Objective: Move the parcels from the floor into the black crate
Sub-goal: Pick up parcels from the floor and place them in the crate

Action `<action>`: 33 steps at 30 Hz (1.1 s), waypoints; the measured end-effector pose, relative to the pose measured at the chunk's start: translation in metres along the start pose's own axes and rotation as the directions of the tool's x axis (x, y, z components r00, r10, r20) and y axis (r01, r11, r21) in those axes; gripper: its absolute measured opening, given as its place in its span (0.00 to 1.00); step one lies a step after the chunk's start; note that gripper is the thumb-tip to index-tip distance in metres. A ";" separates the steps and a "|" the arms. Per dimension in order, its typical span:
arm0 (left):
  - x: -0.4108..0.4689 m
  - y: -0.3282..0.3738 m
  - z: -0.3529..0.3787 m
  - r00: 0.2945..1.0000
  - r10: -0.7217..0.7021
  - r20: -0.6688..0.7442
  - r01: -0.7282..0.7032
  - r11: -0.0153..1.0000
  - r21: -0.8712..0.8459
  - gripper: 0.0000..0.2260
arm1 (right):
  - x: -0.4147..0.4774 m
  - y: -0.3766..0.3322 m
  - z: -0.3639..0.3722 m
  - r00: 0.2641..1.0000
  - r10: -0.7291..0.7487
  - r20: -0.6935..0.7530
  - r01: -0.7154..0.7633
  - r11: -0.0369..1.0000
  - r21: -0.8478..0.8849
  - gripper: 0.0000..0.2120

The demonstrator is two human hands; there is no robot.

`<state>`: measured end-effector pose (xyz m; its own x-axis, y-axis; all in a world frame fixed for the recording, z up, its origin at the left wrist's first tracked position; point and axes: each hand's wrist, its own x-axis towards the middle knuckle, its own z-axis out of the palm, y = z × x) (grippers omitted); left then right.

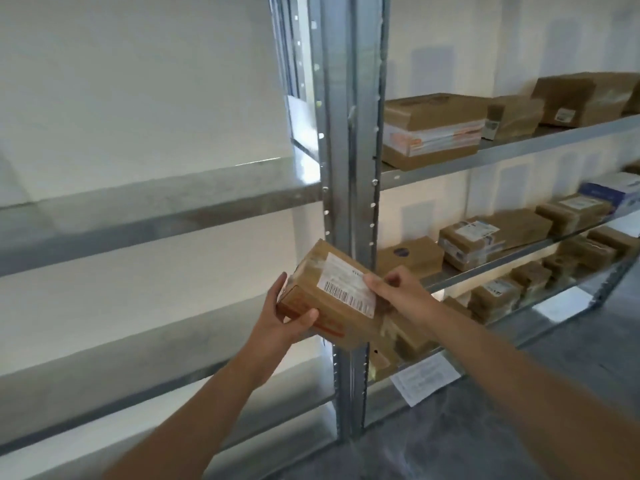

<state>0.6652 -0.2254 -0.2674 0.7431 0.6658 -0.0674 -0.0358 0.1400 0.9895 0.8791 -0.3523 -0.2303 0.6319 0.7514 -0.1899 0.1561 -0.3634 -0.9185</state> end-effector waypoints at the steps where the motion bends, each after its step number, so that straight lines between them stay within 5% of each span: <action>1: -0.012 0.003 -0.019 0.998 -0.001 -0.064 -0.001 1.000 -0.031 0.48 | -0.001 -0.010 0.022 0.999 -0.006 0.032 0.006 1.000 -0.003 0.24; 6: -0.085 0.017 -0.134 0.936 -0.096 -0.338 -0.003 0.960 -0.280 0.26 | -0.026 -0.060 0.160 0.942 0.020 0.335 -0.007 0.999 -0.039 0.30; 14: -0.235 0.020 -0.309 0.926 -0.072 -0.371 -0.035 0.961 -0.276 0.25 | -0.103 -0.117 0.371 0.699 0.083 0.710 -0.051 0.996 -0.067 0.33; 16: -0.281 0.023 -0.349 0.916 -0.073 -0.394 -0.053 0.952 -0.300 0.26 | -0.121 -0.130 0.421 0.660 0.084 0.747 -0.005 0.994 -0.107 0.46; 19: -0.349 0.025 -0.402 0.908 -0.077 -0.412 -0.047 0.958 -0.282 0.32 | -0.149 -0.151 0.487 0.727 -0.023 0.686 0.267 0.930 -0.252 0.66; 21: -0.392 0.026 -0.428 0.927 -0.066 -0.369 -0.027 0.970 -0.241 0.34 | -0.166 -0.162 0.525 0.689 -0.126 0.714 0.307 0.943 -0.131 0.63; 26: -0.482 0.019 -0.470 0.905 -0.047 -0.422 -0.057 0.971 -0.230 0.29 | -0.216 -0.186 0.607 0.366 -0.004 0.931 0.197 0.978 -0.073 0.37; 29: -0.525 0.003 -0.493 0.808 -0.035 -0.589 -0.161 0.947 -0.277 0.30 | -0.248 -0.196 0.657 0.347 -0.042 0.937 0.252 0.966 -0.050 0.27; 33: -0.567 -0.022 -0.518 0.589 0.009 -0.808 -0.390 0.879 -0.275 0.24 | -0.282 -0.197 0.724 0.382 -0.102 0.919 0.246 0.969 0.006 0.32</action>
<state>-0.1017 -0.2266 -0.3167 -0.1021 0.9858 -0.1336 -0.5049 0.0644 0.8608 0.1211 -0.0938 -0.2466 -0.4719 0.8300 -0.2972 0.3026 -0.1641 -0.9389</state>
